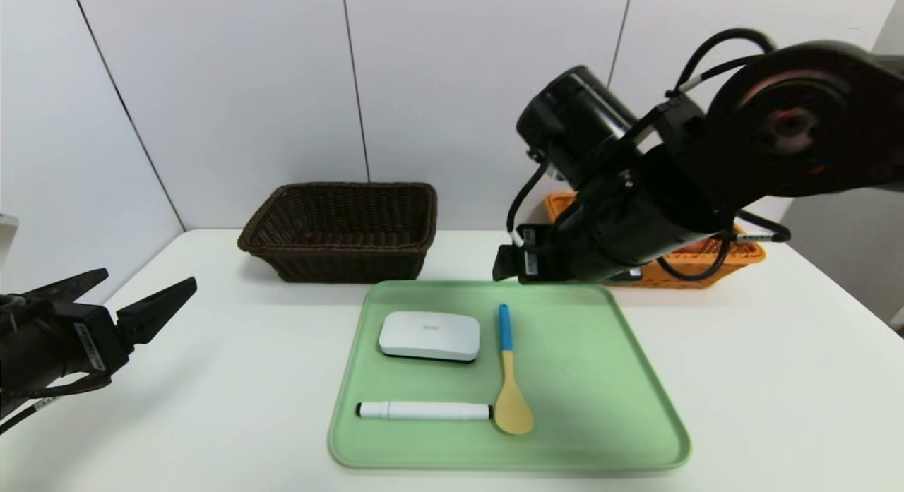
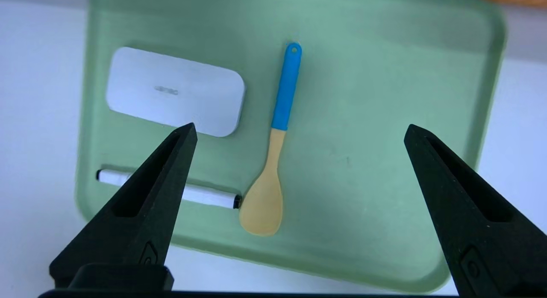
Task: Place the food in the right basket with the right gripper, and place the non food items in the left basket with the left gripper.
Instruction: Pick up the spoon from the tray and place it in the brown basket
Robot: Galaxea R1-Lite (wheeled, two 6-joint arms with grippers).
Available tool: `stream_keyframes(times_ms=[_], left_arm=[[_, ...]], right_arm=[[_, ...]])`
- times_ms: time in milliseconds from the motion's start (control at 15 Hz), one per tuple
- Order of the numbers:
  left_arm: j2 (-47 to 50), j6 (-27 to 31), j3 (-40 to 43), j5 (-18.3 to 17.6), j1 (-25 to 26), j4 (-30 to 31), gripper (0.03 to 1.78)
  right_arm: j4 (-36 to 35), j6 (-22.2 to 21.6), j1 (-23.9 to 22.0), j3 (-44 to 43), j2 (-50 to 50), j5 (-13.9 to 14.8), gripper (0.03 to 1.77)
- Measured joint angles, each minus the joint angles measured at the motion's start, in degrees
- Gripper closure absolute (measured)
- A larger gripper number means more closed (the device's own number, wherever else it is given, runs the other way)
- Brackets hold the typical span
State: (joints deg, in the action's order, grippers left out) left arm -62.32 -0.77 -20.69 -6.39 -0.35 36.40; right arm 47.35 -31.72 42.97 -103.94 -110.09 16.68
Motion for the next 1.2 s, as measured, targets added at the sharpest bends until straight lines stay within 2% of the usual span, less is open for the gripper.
stream_keyframes(times_ms=[400,667,1200], left_arm=[[0.0,-0.1,0.2,0.2,0.0,0.0,0.12],[-0.1,-0.2,0.2,0.3,0.0,-0.1,0.12],[-0.4,-0.4,0.7,0.4,0.0,0.0,0.12]], right_arm=[[-0.7,-0.7,1.5,7.5,-2.9,0.0,0.11],[-5.5,-1.2,2.9,13.4,-3.5,-0.5,0.10],[-9.8,-1.2,3.1,15.9,-6.1,-0.5,0.10]])
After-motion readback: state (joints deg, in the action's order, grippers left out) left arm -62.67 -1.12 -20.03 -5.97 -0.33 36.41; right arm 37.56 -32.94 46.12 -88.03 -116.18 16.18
